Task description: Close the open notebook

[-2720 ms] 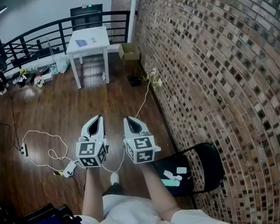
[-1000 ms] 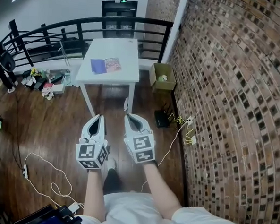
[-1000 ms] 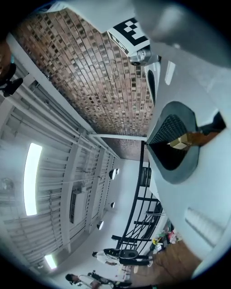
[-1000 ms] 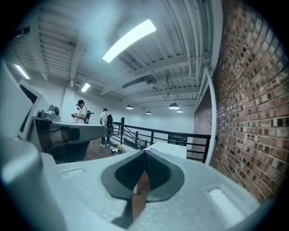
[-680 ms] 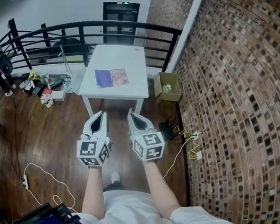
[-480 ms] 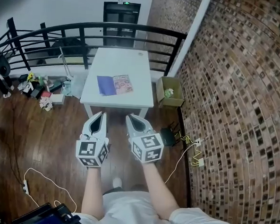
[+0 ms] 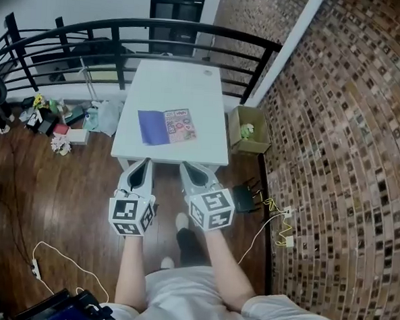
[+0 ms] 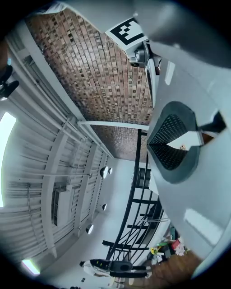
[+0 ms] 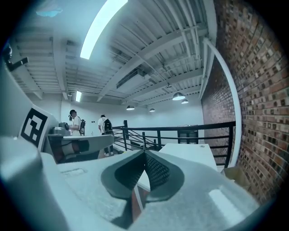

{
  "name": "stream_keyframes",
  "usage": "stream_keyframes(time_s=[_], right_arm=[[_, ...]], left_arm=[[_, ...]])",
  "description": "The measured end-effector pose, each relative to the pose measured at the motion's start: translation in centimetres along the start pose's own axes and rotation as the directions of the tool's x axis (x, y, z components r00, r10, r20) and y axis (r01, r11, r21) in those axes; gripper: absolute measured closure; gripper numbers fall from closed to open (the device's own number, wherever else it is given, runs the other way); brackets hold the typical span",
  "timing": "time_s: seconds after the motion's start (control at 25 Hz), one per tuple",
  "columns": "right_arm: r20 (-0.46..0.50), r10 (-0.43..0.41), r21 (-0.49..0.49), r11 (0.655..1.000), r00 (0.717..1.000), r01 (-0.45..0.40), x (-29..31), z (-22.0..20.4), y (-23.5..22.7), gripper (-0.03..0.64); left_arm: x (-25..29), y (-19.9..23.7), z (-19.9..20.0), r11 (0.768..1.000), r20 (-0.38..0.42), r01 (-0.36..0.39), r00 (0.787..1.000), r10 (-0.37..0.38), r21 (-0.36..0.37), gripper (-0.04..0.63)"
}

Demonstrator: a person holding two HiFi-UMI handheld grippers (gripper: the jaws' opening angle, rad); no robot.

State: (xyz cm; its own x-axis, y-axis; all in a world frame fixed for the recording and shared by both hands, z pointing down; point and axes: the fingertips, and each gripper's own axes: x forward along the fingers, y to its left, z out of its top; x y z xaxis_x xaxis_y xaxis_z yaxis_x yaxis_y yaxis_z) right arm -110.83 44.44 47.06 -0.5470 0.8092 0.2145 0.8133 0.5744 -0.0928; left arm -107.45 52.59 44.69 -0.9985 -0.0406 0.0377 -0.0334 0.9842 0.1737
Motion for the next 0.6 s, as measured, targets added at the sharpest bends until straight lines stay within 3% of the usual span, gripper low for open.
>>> stream_keyframes(time_s=[0.36, 0.6], right_arm=[[-0.036, 0.159, -0.011, 0.987, 0.987, -0.159, 11.9, 1.9, -6.5, 0.627], [-0.060, 0.201, 0.047, 0.979, 0.978, -0.199, 17.8, 2.0, -11.1, 0.627]], left_arm=[[12.0, 5.0, 0.3, 0.998, 0.008, -0.059, 0.998, 0.059, -0.002, 0.578], [16.1, 10.6, -1.8, 0.987, -0.075, -0.160, 0.984, 0.161, 0.026, 0.578]])
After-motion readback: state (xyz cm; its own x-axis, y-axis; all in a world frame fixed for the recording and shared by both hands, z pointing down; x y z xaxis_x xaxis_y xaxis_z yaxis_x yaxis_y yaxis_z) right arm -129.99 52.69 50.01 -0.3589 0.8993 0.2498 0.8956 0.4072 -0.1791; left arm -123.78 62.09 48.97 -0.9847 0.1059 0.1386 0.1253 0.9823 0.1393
